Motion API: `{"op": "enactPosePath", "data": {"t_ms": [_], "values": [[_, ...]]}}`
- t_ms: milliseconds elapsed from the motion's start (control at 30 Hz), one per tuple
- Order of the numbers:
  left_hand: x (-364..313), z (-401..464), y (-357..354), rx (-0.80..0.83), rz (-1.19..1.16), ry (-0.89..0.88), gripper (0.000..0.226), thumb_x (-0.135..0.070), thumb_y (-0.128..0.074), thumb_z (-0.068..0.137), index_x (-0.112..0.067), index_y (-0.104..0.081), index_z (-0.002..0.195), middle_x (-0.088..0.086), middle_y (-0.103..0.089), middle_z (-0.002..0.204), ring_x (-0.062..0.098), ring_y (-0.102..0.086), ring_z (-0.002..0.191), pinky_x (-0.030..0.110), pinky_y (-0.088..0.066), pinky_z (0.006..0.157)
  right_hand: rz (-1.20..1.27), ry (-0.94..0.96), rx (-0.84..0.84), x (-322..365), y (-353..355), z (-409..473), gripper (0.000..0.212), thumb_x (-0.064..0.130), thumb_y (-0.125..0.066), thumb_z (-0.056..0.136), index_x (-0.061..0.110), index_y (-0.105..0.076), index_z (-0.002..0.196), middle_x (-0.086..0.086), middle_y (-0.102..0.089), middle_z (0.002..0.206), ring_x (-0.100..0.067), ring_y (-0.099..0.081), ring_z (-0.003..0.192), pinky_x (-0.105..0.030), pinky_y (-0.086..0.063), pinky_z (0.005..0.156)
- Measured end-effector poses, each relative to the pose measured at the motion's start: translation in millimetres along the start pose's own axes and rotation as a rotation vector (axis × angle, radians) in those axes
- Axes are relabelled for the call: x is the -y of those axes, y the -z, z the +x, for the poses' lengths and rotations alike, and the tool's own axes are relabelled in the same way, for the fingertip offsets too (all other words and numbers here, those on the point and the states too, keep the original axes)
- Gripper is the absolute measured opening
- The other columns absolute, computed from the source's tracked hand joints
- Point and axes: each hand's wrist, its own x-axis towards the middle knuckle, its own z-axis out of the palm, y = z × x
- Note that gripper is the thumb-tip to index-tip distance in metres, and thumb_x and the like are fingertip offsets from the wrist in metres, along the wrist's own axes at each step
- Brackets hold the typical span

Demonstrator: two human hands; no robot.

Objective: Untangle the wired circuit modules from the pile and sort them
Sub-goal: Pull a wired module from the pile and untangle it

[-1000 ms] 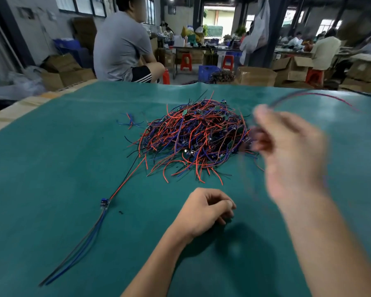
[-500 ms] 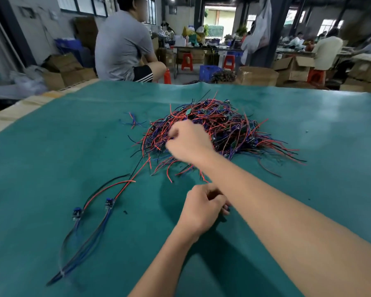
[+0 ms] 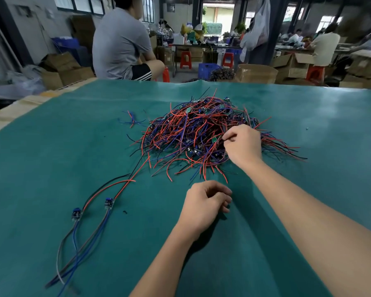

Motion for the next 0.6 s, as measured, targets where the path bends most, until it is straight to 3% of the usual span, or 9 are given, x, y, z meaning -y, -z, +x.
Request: {"op": "enactPosePath", "data": {"t_ms": [100,200,333,400,500,600], "values": [[-1.0,0.1,-1.0,-0.004,-0.012,0.010,0.025,0.008,-0.052,0.086,-0.007,-0.072,0.084,0.010,-0.071,0.075,0.014,-0.062,0.062,0.025,-0.055,0.062,0.252,-0.113,-0.090,-9.0,17.2,-4.1,0.017,0.007,-0.077,0.077,0.024,-0.080,0.076,0.001,-0.078,0.076,-0.015,-0.075,0.076,-0.034,-0.059,0.086],[-0.7,1.4,-0.4,-0.006,-0.025,0.014,0.028,0.010,-0.046,0.089,-0.004,-0.070,0.090,0.009,-0.071,0.077,0.014,-0.061,0.063,0.024,-0.054,0.062,0.586,-0.268,-0.159,-15.3,40.6,-12.0,0.020,0.004,-0.082,0.073,0.023,-0.077,0.068,-0.001,-0.076,0.073,-0.018,-0.072,0.072,-0.046,-0.061,0.089],[-0.8,1.5,-0.9,-0.007,-0.114,0.026,0.023,0.005,-0.044,0.097,-0.002,-0.065,0.102,0.014,-0.071,0.083,0.015,-0.062,0.066,0.025,-0.055,0.062,0.903,-0.224,-0.170,-5.8,75.3,-52.5,0.025,-0.001,-0.080,0.073,0.021,-0.078,0.063,0.002,-0.077,0.076,-0.013,-0.069,0.068,-0.025,-0.058,0.070],[-3.2,1.8,-0.8,0.014,-0.214,0.046,0.020,-0.008,-0.044,0.104,-0.004,-0.063,0.106,0.016,-0.072,0.087,0.017,-0.063,0.068,0.026,-0.056,0.062,0.920,-0.145,-0.098,-1.4,83.8,-81.1,0.024,0.000,-0.082,0.072,0.024,-0.081,0.068,0.001,-0.079,0.083,-0.010,-0.071,0.074,-0.019,-0.055,0.071],[-9.1,3.0,0.4,0.045,-0.367,0.130,0.038,-0.033,-0.039,0.107,-0.004,-0.064,0.109,0.014,-0.074,0.091,0.021,-0.067,0.070,0.029,-0.057,0.062,0.932,-0.110,0.154,-5.3,77.6,-115.8,0.031,-0.013,-0.080,0.072,0.017,-0.083,0.075,-0.006,-0.080,0.085,-0.011,-0.074,0.079,-0.018,-0.056,0.074],[-9.2,3.0,1.0,0.051,-0.357,0.148,0.038,-0.028,-0.046,0.105,0.004,-0.066,0.110,0.021,-0.073,0.104,0.025,-0.066,0.085,0.031,-0.056,0.074,0.856,-0.080,0.424,-9.4,61.2,-132.9,0.031,-0.019,-0.079,0.068,0.012,-0.081,0.072,-0.009,-0.079,0.087,-0.017,-0.075,0.083,-0.027,-0.059,0.080]]}}
